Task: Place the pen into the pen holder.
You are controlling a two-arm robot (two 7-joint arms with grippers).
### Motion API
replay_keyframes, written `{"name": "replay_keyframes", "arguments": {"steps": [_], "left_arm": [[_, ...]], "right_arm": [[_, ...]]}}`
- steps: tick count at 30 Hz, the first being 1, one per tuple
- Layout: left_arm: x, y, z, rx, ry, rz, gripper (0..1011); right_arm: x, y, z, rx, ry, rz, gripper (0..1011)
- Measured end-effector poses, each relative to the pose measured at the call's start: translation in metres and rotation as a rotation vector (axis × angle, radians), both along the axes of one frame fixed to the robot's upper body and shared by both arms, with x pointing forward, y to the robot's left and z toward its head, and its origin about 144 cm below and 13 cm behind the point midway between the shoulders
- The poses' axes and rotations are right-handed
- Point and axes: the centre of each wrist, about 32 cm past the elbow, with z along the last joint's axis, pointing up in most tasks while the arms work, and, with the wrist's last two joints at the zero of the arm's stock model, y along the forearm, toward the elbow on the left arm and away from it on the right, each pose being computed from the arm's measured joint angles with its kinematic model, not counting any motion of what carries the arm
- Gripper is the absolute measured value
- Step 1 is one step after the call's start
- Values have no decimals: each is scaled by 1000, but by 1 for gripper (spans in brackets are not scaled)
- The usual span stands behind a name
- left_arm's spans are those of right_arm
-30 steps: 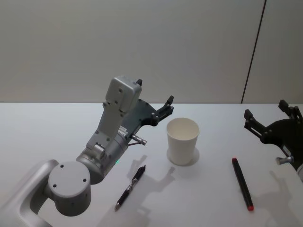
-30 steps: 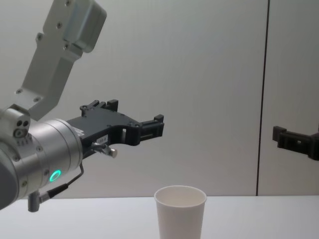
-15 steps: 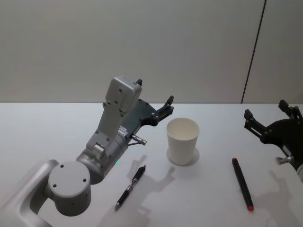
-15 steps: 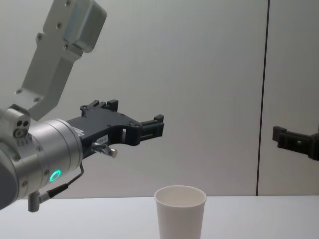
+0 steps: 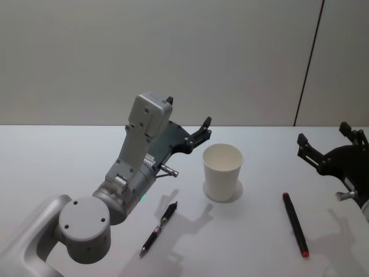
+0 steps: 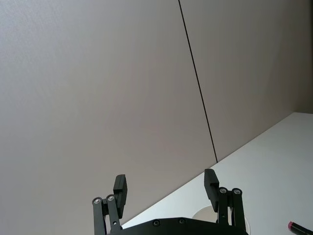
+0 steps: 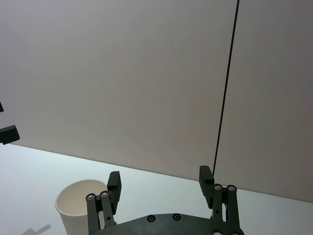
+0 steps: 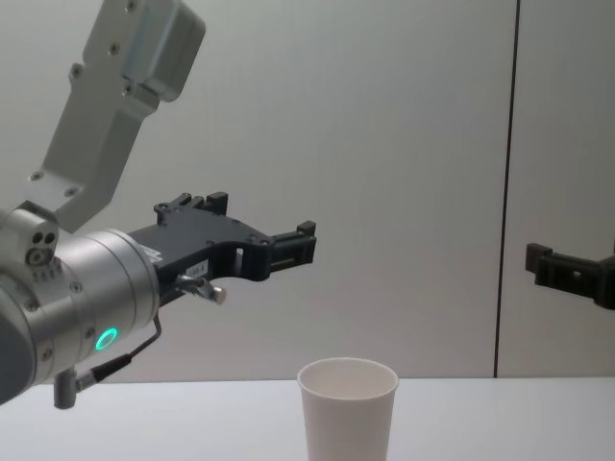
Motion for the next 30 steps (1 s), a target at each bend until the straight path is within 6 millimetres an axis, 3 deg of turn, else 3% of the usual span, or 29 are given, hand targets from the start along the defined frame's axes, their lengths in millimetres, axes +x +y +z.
{"name": "replay_keyframes", "arguments": {"steps": [30], "left_arm": [[0,0,0,0,0,0,1004]], "right_arm": [[1,7,3,-21,62,-38,1001]]}}
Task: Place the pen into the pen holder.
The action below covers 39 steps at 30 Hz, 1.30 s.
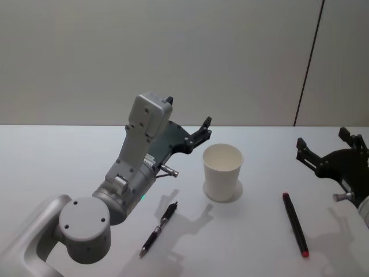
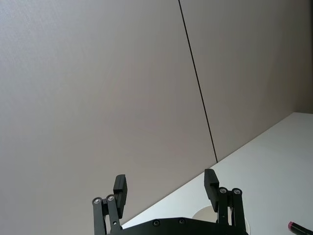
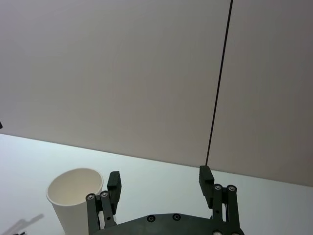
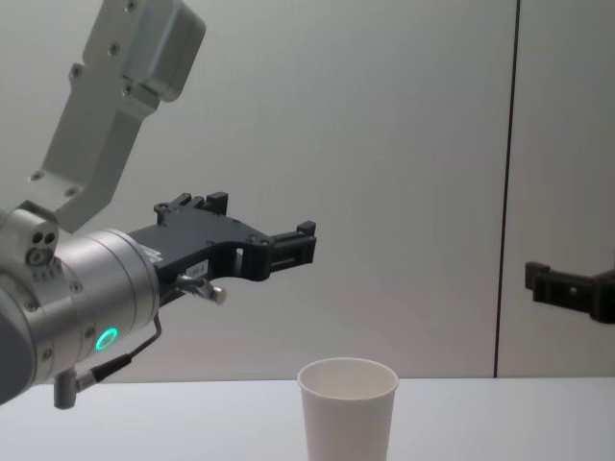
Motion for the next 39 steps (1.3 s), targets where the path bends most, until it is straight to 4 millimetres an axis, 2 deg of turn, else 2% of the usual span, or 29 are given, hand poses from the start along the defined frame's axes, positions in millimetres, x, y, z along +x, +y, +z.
{"name": "replay_keyframes", "arguments": {"steps": [17,39], "left_arm": [[0,0,0,0,0,0,1004],[0,0,0,0,0,0,1004]], "right_arm": [[4,14,0,-34,141,-53,1001],[28,38,-12,-58,339,-107,1001]]}}
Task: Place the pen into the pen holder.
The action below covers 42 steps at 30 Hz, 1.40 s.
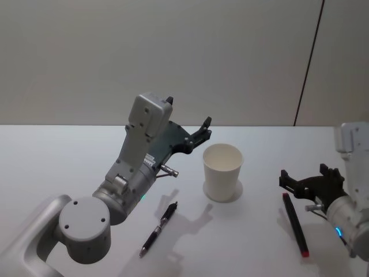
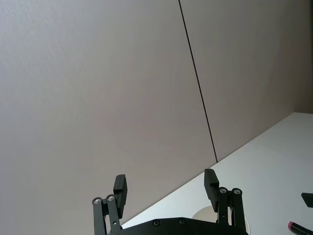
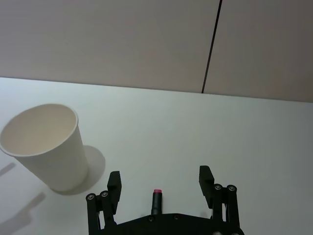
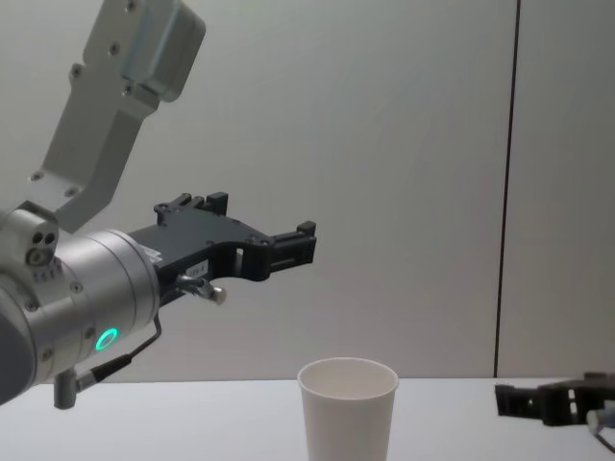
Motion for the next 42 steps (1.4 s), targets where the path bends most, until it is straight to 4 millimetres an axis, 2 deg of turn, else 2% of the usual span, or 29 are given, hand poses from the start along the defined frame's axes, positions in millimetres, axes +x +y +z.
{"name": "replay_keyframes", "arguments": {"steps": [24,42], "left_arm": [[0,0,0,0,0,0,1004],[0,0,0,0,0,0,1004]], "right_arm": [[28,26,-21,-47,172,-81,1001],[34,41,-30,-79,228,-91,1000]]}}
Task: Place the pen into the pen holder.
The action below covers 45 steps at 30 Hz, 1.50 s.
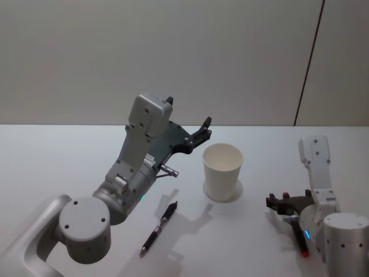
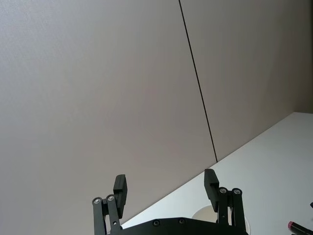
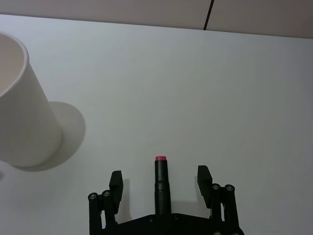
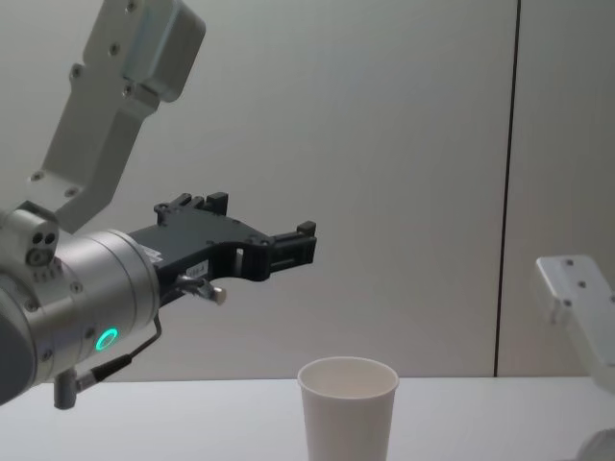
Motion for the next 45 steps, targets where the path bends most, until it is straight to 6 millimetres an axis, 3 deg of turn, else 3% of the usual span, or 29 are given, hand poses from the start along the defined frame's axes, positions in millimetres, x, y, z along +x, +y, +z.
{"name": "replay_keyframes", "arguments": {"steps": [11,14,15,27,45], "left_arm": [[0,0,0,0,0,0,1004],[0,0,0,0,0,0,1004],[0,0,0,0,0,0,1004],[0,0,0,0,0,0,1004],[0,0,0,0,0,0,1004]], "right_arm": [[2,4,-5,-8,31,-13,747],[4,5,-7,-9,46,-20,607],[4,5,-7,-9,46,-20,607],[7,5,-14,-7,81,-36,204],[1,2,-9,3,-14,-18,185]]}}
